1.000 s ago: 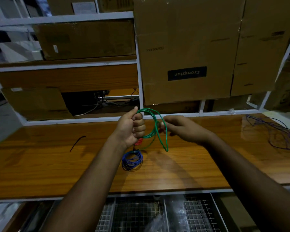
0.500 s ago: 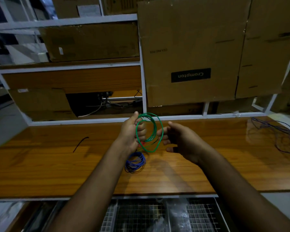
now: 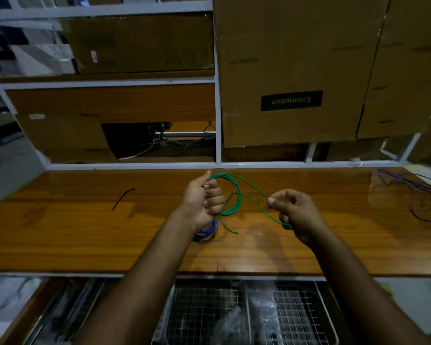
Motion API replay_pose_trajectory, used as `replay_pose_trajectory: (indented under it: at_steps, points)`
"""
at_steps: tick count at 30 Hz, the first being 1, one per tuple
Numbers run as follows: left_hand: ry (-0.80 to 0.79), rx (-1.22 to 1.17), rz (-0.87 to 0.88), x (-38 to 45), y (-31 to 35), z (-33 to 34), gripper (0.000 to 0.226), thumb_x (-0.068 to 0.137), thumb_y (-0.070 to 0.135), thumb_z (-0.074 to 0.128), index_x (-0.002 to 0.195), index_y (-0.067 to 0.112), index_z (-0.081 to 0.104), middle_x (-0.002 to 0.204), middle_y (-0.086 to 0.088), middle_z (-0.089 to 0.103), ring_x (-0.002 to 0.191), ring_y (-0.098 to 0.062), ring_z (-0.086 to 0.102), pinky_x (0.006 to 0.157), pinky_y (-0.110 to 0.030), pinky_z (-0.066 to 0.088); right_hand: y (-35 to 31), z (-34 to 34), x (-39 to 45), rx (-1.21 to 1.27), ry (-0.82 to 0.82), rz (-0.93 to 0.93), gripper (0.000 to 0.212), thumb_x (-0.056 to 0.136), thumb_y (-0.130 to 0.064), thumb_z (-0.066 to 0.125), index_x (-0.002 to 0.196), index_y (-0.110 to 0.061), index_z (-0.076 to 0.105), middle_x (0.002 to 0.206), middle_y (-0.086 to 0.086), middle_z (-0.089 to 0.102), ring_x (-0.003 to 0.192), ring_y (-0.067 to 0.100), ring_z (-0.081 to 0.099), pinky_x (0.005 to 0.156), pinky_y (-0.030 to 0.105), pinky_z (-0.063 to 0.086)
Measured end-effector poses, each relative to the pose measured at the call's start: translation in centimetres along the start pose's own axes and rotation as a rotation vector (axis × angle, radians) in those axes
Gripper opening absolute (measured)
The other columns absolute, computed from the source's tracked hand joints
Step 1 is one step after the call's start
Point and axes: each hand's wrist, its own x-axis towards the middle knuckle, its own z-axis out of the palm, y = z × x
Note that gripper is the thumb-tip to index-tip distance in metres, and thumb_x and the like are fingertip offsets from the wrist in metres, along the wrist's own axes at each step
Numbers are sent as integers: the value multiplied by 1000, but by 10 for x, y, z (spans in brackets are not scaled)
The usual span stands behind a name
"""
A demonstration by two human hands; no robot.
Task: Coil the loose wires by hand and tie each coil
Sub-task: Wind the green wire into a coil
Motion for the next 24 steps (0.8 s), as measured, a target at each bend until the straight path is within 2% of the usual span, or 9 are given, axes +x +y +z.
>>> replay_pose_trajectory:
  at_steps: [4, 5, 7, 9, 11, 15, 19, 22, 24]
  points:
    - [10, -18, -39, -1, -23, -3, 58, 104, 41, 34, 49, 23, 36, 40, 8, 22, 29, -5, 19, 34, -17, 8, 24, 4, -3, -725, 259, -210, 10, 88, -32, 72, 82, -25, 69, 76, -6, 70, 65, 10, 62, 55, 28, 48]
    - [22, -23, -35, 0, -27, -3, 58, 104, 41, 33, 49, 23, 37, 40, 8, 22, 29, -5, 19, 35, -17, 7, 26, 6, -6, -868, 248, -227, 4, 91, -26, 67, 90, -29, 69, 83, -6, 70, 71, 13, 62, 57, 29, 48]
    - [43, -39, -28, 2, -30, -5, 60, 104, 42, 33, 48, 22, 38, 39, 7, 23, 29, -6, 20, 35, -18, 8, 31, 15, -12, -1046, 120, -240, 33, 90, -4, 58, 112, -27, 70, 105, 2, 67, 89, 19, 63, 70, 31, 52]
    - [57, -33, -19, 3, -33, -6, 60, 104, 42, 32, 48, 22, 38, 39, 7, 23, 29, -6, 20, 34, -18, 10, 28, 25, -24, -1116, -8, -225, 52, 88, 9, 52, 125, -25, 65, 121, 9, 60, 103, 24, 63, 84, 38, 55]
    - [74, -12, -5, 5, -35, -6, 60, 105, 43, 32, 48, 22, 38, 40, 7, 24, 30, -6, 21, 34, -18, 12, 22, 29, -34, -1180, -41, -264, 53, 89, 9, 50, 128, -25, 63, 120, 8, 61, 101, 26, 64, 83, 39, 57]
    - [96, 4, 17, 8, -38, -7, 59, 105, 45, 32, 51, 22, 39, 41, 7, 26, 31, -6, 22, 32, -19, 15, 6, 35, -50, -1317, -103, -427, 28, 91, 0, 51, 108, -21, 58, 94, 2, 66, 83, 24, 63, 69, 38, 56]
    - [88, 45, -7, 7, -44, -6, 55, 104, 45, 34, 55, 21, 39, 42, 7, 28, 32, -5, 24, 32, -19, 16, -8, 40, -55, -1170, -314, -421, 16, 92, -10, 61, 98, -25, 63, 78, -9, 62, 74, 12, 59, 67, 33, 55]
    - [94, 59, 4, 6, -46, -5, 54, 104, 45, 35, 56, 21, 39, 42, 7, 28, 33, -6, 24, 32, -19, 17, -20, 36, -58, -1053, -454, -384, 30, 91, -5, 59, 112, -25, 66, 103, -3, 70, 86, 11, 65, 76, 30, 56]
    - [97, 54, 23, 5, -44, -3, 52, 104, 44, 35, 57, 21, 38, 42, 7, 28, 33, -5, 25, 33, -18, 17, -27, 32, -60, -1105, -589, -368, 46, 91, 1, 55, 127, -27, 60, 122, -4, 61, 103, 12, 61, 86, 28, 53]
